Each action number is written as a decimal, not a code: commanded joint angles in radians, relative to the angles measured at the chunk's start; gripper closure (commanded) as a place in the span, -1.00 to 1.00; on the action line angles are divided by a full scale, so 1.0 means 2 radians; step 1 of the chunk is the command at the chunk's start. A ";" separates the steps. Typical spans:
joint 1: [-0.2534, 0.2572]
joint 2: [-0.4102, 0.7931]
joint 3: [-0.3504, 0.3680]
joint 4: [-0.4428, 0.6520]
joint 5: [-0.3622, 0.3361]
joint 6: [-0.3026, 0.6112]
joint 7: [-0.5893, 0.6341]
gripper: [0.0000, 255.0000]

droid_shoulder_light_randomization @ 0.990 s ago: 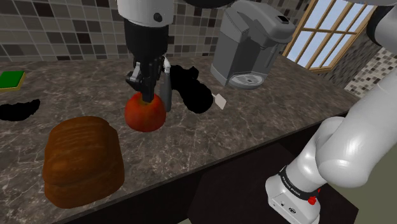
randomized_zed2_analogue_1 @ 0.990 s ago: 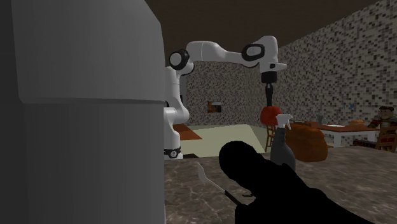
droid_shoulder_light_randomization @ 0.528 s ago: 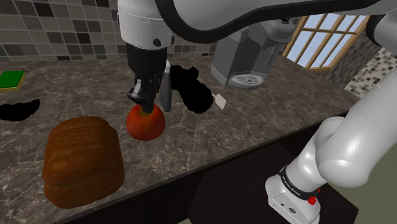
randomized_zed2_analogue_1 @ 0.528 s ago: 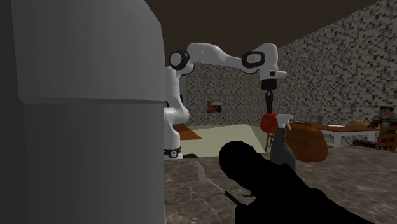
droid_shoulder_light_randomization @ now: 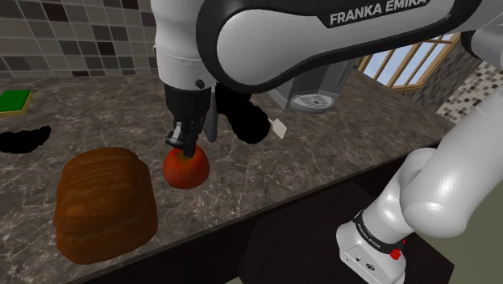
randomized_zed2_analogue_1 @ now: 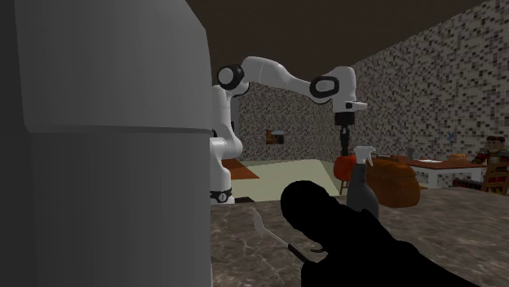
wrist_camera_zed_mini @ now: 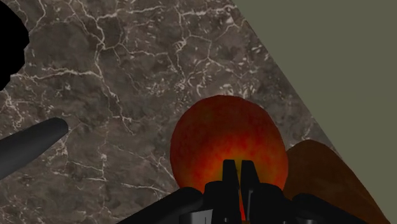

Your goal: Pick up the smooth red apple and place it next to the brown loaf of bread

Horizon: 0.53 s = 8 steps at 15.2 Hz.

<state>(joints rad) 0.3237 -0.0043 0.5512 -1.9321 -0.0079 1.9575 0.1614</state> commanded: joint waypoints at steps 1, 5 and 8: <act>0.001 0.004 0.001 -0.009 -0.002 0.013 0.003 1.00; 0.002 0.011 0.001 -0.029 -0.007 0.039 0.006 1.00; 0.002 0.018 0.002 -0.043 -0.011 0.058 0.009 1.00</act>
<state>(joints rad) 0.3292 0.0324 0.5558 -2.0030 -0.0305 2.0594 0.1819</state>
